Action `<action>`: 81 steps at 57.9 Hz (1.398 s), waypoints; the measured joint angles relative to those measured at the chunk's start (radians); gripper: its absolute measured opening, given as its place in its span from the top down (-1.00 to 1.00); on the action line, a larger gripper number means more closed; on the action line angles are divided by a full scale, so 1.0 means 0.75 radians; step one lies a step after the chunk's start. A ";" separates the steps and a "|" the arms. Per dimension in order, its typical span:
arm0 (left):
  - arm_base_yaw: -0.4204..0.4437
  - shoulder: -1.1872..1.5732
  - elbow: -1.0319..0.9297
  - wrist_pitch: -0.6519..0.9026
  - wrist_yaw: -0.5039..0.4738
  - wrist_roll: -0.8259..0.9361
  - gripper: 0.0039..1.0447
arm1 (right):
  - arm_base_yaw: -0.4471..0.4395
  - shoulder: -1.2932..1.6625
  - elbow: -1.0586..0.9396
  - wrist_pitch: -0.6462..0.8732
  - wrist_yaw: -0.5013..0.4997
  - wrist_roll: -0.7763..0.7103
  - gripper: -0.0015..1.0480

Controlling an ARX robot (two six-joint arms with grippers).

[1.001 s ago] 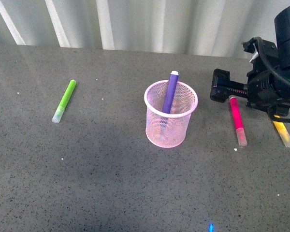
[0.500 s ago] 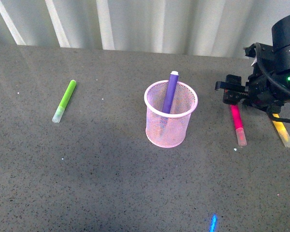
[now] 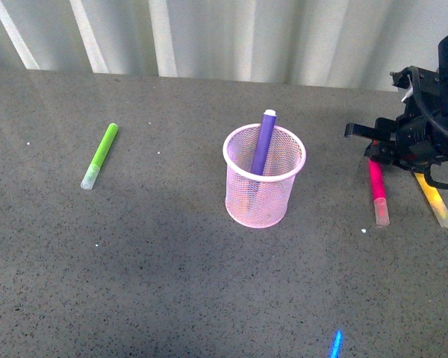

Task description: Insert purple and pink pens into pink cup

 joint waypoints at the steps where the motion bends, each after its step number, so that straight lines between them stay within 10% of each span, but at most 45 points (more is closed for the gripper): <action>1: 0.000 0.000 0.000 0.000 0.000 0.000 -0.87 | 0.000 -0.001 -0.002 0.001 0.000 0.000 0.78; 39: 0.000 0.000 0.000 0.000 0.000 0.000 -0.87 | 0.063 -0.318 -0.170 0.368 -0.072 0.164 0.78; 81: 0.000 0.000 0.000 0.000 0.000 0.000 -0.87 | 0.448 -0.363 -0.329 1.016 -0.241 0.030 0.79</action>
